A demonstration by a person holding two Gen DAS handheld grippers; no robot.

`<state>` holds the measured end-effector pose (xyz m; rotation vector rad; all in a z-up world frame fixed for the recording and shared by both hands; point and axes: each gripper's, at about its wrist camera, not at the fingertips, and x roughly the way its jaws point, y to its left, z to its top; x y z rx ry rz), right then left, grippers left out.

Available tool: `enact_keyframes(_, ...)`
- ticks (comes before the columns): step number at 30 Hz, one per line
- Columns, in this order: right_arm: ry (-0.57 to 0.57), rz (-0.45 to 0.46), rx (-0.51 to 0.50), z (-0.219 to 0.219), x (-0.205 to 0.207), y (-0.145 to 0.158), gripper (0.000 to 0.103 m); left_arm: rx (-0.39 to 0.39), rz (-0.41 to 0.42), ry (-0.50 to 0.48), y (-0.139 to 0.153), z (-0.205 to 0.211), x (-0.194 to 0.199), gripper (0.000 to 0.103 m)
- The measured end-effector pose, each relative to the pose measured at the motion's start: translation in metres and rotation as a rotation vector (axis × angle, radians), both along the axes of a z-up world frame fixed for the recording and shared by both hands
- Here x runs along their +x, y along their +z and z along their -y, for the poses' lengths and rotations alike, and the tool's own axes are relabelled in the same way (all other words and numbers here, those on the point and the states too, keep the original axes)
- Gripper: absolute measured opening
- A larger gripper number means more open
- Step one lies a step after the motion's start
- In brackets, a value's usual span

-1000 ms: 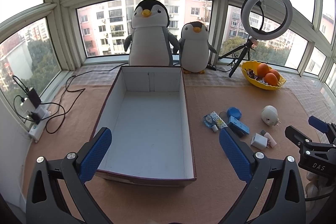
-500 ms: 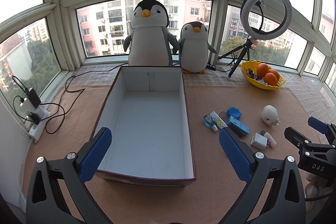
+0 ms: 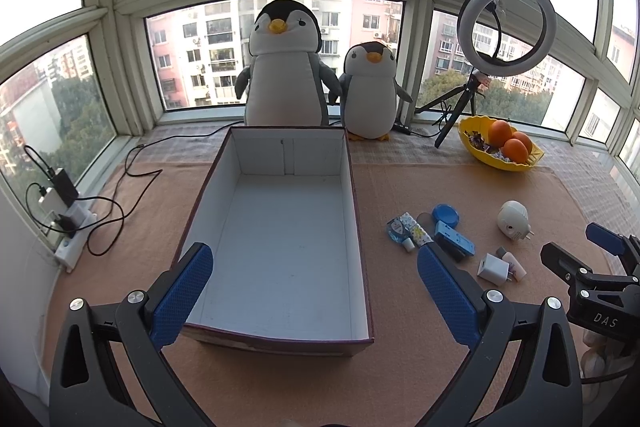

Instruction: Organize rigid objects

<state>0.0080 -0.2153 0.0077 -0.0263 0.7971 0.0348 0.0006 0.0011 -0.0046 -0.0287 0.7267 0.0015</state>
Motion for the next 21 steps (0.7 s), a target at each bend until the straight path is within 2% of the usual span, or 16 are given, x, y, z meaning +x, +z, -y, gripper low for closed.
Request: enact_keyframes(21,-0.005,-0.007,0.002,0.0017,-0.0037,-0.0063,0.1,0.002,-0.011,0.008,-0.0029,-0.0008,0.0022,0.102)
